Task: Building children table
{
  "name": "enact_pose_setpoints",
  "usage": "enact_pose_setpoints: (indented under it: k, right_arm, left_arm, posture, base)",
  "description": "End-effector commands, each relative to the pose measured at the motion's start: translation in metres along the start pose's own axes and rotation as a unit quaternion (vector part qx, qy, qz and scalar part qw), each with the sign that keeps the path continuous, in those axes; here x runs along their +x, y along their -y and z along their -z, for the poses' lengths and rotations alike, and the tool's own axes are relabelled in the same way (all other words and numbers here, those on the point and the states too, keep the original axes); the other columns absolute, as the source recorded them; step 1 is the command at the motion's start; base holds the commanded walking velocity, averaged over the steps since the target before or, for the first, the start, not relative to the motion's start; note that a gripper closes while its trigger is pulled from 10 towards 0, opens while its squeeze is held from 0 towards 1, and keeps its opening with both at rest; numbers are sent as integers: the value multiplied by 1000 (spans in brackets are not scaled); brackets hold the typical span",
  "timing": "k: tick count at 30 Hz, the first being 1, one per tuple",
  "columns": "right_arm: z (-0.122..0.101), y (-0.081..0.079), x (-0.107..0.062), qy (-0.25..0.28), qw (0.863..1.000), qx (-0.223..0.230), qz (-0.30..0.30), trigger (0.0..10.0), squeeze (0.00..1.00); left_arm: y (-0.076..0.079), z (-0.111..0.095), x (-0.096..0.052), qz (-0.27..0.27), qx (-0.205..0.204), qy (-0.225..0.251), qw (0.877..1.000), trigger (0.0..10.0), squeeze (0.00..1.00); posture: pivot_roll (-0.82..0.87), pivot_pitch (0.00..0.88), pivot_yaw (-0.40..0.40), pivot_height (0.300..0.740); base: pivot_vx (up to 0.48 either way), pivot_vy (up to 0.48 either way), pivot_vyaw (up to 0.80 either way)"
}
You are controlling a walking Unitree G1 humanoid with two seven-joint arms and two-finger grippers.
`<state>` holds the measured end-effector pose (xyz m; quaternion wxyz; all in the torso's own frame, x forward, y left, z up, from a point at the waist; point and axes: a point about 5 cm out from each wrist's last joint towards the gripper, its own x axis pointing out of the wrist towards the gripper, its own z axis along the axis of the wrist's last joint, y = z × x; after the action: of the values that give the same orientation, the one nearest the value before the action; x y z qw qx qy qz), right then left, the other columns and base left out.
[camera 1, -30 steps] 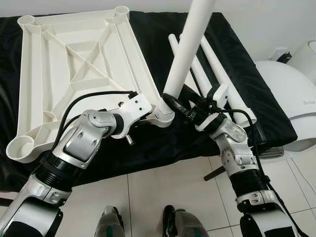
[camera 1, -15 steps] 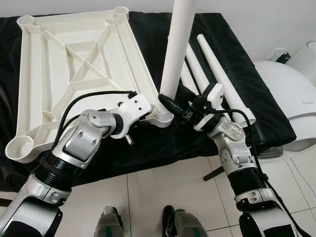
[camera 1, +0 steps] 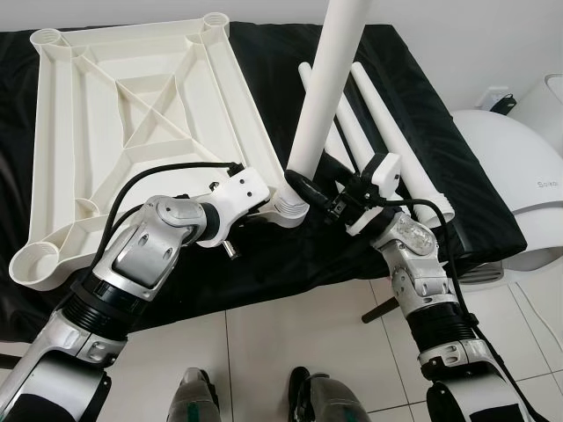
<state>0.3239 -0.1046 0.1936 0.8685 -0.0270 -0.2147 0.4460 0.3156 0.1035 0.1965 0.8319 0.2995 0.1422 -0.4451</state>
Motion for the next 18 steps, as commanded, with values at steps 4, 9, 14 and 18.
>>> enact_pose_setpoints:
  k: [4,9,14,18]
  right_arm:
    - [42,-9,-23,-105,993,53,17,10000,0]
    - [43,-10,-22,-105,993,53,17,10000,0]
    - [43,-9,-21,-104,993,52,17,10000,0]
    - [42,-10,-21,-103,993,53,17,10000,0]
  left_arm:
    - [3,-2,0,0,2,4,1000,10000,0]
    - [3,-1,-1,-1,1,3,1000,10000,0]
    - [3,-1,-1,-2,1,3,1000,10000,0]
    - [3,-1,0,-1,1,3,1000,10000,0]
  posture:
    - [104,218,-58,740]
    - [106,216,-59,740]
    - [105,216,-61,740]
    - [104,213,-60,740]
  base:
    - [0,0,0]
    - [0,0,0]
    - [0,0,0]
    - [0,0,0]
